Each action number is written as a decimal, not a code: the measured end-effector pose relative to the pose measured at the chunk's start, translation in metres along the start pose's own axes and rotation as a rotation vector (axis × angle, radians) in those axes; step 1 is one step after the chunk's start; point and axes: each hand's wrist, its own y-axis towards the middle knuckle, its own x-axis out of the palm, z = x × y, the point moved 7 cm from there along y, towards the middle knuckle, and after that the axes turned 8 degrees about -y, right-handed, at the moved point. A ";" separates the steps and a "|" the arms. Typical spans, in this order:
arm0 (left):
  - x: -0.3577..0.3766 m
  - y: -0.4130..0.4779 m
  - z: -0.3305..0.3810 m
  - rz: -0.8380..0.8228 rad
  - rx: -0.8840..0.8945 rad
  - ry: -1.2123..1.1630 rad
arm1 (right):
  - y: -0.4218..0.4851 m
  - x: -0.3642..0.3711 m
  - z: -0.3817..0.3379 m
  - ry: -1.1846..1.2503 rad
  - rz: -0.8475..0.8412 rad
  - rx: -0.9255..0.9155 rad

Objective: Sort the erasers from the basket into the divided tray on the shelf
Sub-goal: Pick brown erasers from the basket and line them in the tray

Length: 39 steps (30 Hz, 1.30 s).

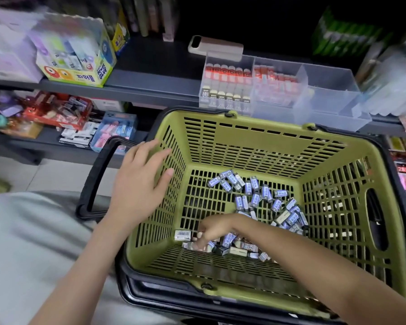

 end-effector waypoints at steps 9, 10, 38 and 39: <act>0.000 0.001 0.001 -0.009 0.007 0.000 | -0.002 0.006 0.005 0.208 0.081 -0.008; 0.000 0.001 0.001 -0.008 0.008 -0.003 | 0.000 0.006 0.003 0.228 0.083 -0.016; 0.083 0.006 0.035 -0.437 -0.890 -1.232 | -0.112 -0.090 0.009 1.384 0.591 -0.294; 0.091 0.008 0.040 -0.453 -0.927 -1.307 | -0.120 -0.095 0.007 1.343 0.648 -0.308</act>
